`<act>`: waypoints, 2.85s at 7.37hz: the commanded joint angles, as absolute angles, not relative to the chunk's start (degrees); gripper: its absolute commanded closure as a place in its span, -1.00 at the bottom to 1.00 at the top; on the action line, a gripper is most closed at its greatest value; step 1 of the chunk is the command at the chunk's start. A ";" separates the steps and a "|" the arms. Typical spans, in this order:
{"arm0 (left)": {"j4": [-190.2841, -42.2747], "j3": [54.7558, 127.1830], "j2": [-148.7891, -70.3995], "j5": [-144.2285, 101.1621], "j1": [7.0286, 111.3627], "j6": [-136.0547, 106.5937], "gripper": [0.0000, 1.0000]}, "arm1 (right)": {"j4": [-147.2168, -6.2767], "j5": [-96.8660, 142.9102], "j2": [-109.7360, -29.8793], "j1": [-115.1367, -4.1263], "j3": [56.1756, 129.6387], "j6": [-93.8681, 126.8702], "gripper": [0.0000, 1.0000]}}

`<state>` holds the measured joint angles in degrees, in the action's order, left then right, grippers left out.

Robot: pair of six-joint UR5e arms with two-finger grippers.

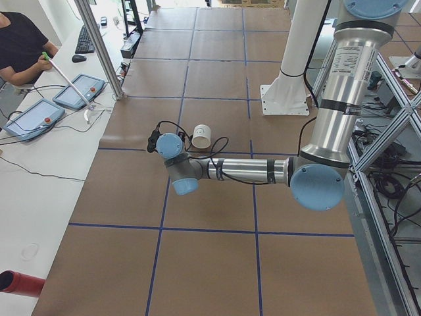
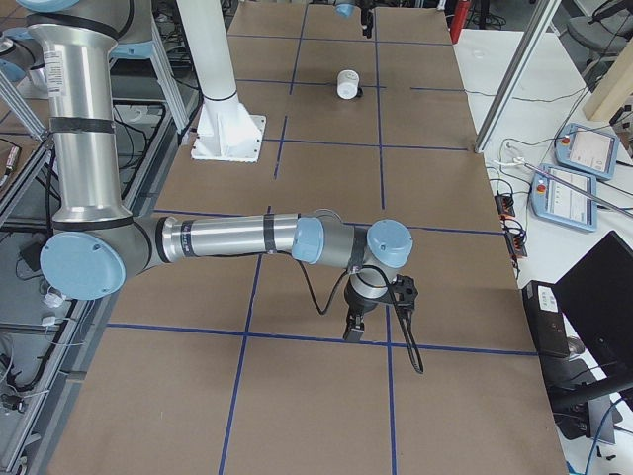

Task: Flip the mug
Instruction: 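Move the left gripper in toward the white smiley mug lying sideways, then close the left gripper on the mug's open rim end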

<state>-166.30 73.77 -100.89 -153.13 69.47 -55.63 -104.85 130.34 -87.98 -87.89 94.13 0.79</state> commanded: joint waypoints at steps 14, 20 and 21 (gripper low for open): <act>-199.86 71.46 -100.90 -121.56 48.70 -99.05 -1.00 | -104.85 130.34 -87.98 -87.89 94.13 0.79 -1.00; -201.53 70.31 -101.51 -114.26 42.46 -100.72 -1.00 | -104.85 130.34 -87.98 -87.89 94.13 0.79 -1.00; -201.45 70.31 -101.60 -114.26 42.10 -100.64 -0.99 | -104.85 130.34 -87.98 -87.89 94.13 0.79 -1.00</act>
